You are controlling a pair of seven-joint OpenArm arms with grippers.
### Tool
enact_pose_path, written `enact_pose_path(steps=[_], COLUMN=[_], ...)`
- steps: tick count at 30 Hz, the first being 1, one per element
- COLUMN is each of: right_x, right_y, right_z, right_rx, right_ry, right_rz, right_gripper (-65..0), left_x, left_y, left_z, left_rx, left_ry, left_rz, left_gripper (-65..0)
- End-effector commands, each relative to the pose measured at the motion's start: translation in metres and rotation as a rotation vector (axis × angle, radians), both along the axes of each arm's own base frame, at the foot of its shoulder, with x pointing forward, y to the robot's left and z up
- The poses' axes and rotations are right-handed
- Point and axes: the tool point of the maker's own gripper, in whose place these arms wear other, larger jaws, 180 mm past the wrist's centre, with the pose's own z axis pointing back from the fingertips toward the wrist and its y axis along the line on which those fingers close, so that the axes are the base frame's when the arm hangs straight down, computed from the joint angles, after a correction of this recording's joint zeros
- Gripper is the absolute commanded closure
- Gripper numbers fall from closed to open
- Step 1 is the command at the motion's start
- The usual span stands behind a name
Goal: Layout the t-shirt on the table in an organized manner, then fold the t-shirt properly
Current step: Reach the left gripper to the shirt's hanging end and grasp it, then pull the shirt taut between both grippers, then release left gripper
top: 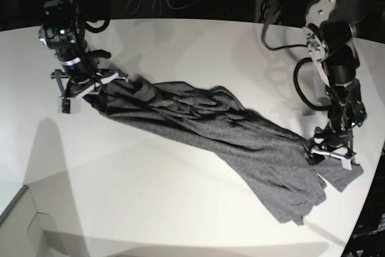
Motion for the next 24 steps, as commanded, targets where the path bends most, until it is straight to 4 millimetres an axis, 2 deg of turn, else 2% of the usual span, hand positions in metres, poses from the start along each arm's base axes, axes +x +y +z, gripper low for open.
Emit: enact_pose_path(steps=[1,5,7,8,10,13,14,16,18,24], right_x=[0.006,0.006,0.006,0.006,0.006,0.005,0.005,0.005,0.005,0.012], right_y=[-0.003,-0.005,-0.007,-0.007,-0.009,-0.011,-0.012,-0.013,-0.014,-0.014], right_z=[0.013,0.014,0.014,0.014,0.013,0.012,0.010,0.005,0.003,0.009], right_rx=[-0.016,-0.021,-0.023,-0.023,-0.034,-0.039,-0.042,-0.041,-0.041,-0.051], right_ry=[-0.050,-0.050,-0.051,-0.051,-0.049,-0.044,-0.038,-0.026,-0.021,-0.042], right_rz=[0.005,0.004,0.001,0.001,0.008,0.006,0.005,0.002,0.001,0.010], right_gripper=[0.0,0.0,0.0,0.0,0.0,0.0,0.0,0.0,0.0,0.0], left_x=[0.012,0.012,0.012,0.012,0.012,0.012,0.012,0.012,0.012,-0.004], left_y=[0.012,0.009,0.009,0.009,0.009,0.010,0.010,0.011,0.015,0.066], left_z=[0.022,0.020,0.020,0.020,0.020,0.020,0.020,0.021,0.024,0.063], left_rx=[0.014,0.007,0.004,0.004,0.004,0.003,0.001,0.004,0.000,-0.052], left_ry=[-0.059,-0.058,-0.058,-0.058,-0.058,-0.057,-0.056,-0.057,-0.063,-0.120], left_rz=[0.016,0.016,0.016,0.016,0.016,0.019,0.019,0.018,0.030,0.168], left_gripper=[-46.3,-46.1,-43.1,-39.0,-26.2,-2.7,0.0,-2.2,0.0,-0.4])
